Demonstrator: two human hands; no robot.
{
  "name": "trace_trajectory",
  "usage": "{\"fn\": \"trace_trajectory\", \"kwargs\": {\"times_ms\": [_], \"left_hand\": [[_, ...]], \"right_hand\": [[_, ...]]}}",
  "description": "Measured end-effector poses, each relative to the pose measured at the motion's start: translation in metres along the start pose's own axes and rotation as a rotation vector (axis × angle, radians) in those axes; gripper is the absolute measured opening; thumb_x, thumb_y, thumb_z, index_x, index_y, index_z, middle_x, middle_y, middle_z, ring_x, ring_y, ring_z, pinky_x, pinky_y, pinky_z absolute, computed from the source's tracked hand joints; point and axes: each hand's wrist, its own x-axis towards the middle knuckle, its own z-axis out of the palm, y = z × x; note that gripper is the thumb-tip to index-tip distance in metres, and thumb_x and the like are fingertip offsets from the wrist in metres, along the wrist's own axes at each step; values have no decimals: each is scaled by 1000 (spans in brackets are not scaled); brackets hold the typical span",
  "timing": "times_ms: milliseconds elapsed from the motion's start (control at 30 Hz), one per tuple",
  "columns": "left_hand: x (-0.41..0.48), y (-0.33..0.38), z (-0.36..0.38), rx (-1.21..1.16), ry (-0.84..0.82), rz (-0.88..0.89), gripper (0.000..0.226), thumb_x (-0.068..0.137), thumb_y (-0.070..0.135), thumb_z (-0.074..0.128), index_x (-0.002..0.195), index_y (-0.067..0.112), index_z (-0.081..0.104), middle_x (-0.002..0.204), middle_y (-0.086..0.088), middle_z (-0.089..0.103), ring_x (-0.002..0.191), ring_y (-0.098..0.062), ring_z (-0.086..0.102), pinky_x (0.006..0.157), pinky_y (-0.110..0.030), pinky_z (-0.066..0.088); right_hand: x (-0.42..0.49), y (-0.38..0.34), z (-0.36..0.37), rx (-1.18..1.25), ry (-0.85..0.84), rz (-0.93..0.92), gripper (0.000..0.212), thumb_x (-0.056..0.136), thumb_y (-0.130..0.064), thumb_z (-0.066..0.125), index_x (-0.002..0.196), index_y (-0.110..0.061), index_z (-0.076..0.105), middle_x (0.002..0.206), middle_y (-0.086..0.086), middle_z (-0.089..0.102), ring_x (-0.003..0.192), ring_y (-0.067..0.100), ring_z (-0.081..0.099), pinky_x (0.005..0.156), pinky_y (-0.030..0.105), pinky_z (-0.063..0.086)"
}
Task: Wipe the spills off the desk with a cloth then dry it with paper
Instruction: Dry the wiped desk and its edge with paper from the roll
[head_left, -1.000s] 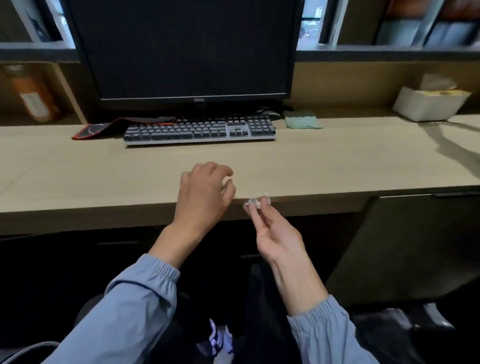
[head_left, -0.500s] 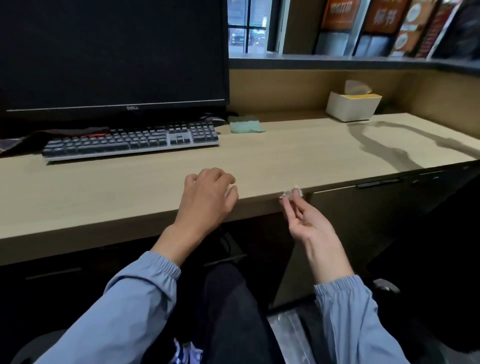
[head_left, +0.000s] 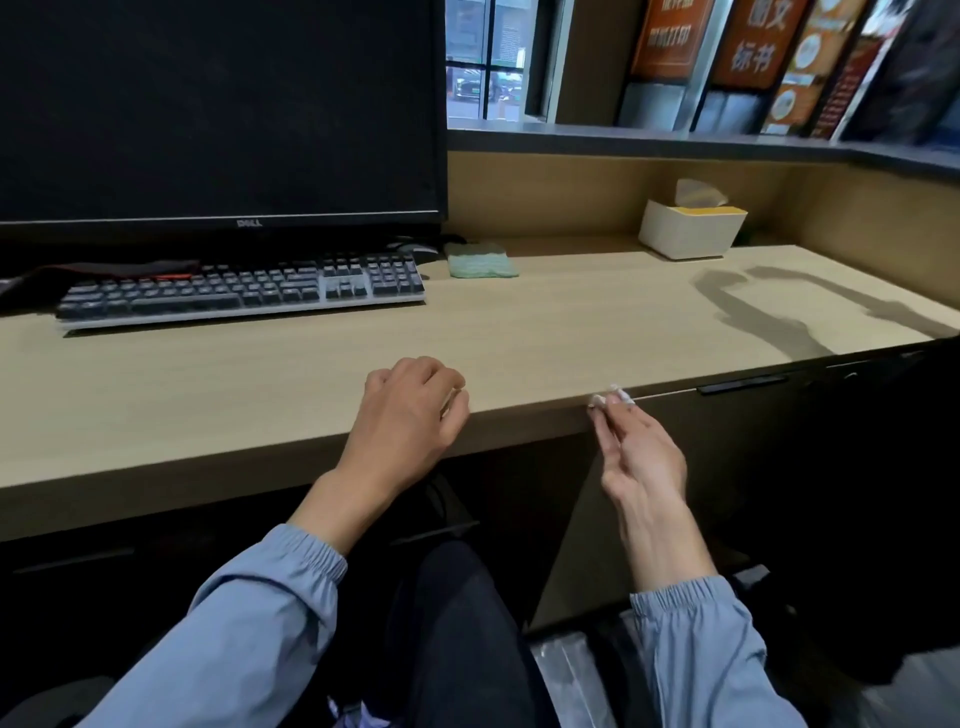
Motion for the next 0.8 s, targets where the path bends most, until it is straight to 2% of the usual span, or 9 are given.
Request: {"fn": "trace_trajectory", "kwargs": {"times_ms": [100, 233, 300, 367, 400, 500, 667, 733, 800], "left_hand": [[1, -1, -4, 4, 5, 2, 15, 99, 26, 64, 109, 17, 73, 107, 2, 67, 104, -23, 63, 88, -40, 39], [3, 3, -10, -58, -21, -10, 19, 100, 28, 63, 114, 19, 72, 111, 4, 67, 108, -20, 63, 91, -38, 42], [6, 10, -18, -279, -62, -80, 21, 102, 29, 62, 120, 25, 71, 117, 11, 67, 114, -10, 60, 95, -27, 46], [10, 15, -29, -581, -90, -193, 24, 103, 28, 63, 125, 31, 71, 119, 18, 67, 113, -2, 61, 89, -17, 50], [13, 16, -34, -676, -98, -233, 26, 103, 28, 64, 128, 33, 70, 120, 19, 68, 112, -1, 62, 88, -17, 53], [17, 12, -44, -877, -150, -329, 31, 104, 28, 64, 134, 36, 67, 121, 18, 72, 109, -5, 67, 82, -31, 62], [14, -3, -62, -1011, -77, -380, 28, 103, 19, 66, 126, 34, 71, 113, 10, 77, 95, -7, 71, 72, -19, 50], [12, -10, -69, -1037, -47, -392, 29, 100, 13, 70, 126, 26, 73, 105, 5, 77, 84, -6, 67, 71, -21, 52], [11, -16, -74, -1100, -23, -440, 34, 98, 6, 71, 130, 18, 70, 98, 2, 75, 81, -8, 65, 70, -24, 54]], "right_hand": [[-4, 2, 2, -20, -11, -110, 22, 88, 10, 71, 109, 8, 67, 103, 21, 75, 91, 24, 77, 91, 34, 60], [-17, 3, 17, -123, -154, -230, 19, 87, 8, 72, 103, 0, 69, 107, 22, 74, 101, 27, 74, 91, 31, 59], [-28, 6, 28, -176, -258, -256, 21, 85, 8, 74, 105, 0, 70, 108, 21, 74, 101, 27, 74, 87, 30, 59], [-42, 7, 42, -228, -360, -269, 23, 85, 7, 74, 107, 1, 70, 106, 16, 76, 102, 26, 74, 87, 31, 59], [-49, 9, 48, -254, -401, -265, 23, 86, 6, 74, 108, 1, 70, 105, 13, 77, 102, 25, 74, 87, 32, 59], [-63, 17, 63, -294, -499, -232, 21, 87, 5, 73, 106, -1, 71, 104, 13, 77, 102, 27, 74, 89, 35, 59], [-79, 37, 79, -411, -629, -204, 19, 88, 6, 72, 103, -6, 74, 103, 14, 77, 101, 30, 74, 89, 36, 59], [-85, 42, 84, -448, -656, -217, 20, 89, 4, 72, 104, -8, 75, 103, 12, 77, 101, 29, 74, 90, 38, 59], [-89, 46, 89, -480, -685, -237, 20, 90, 3, 71, 104, -12, 77, 104, 9, 77, 102, 27, 74, 91, 38, 59]]}}
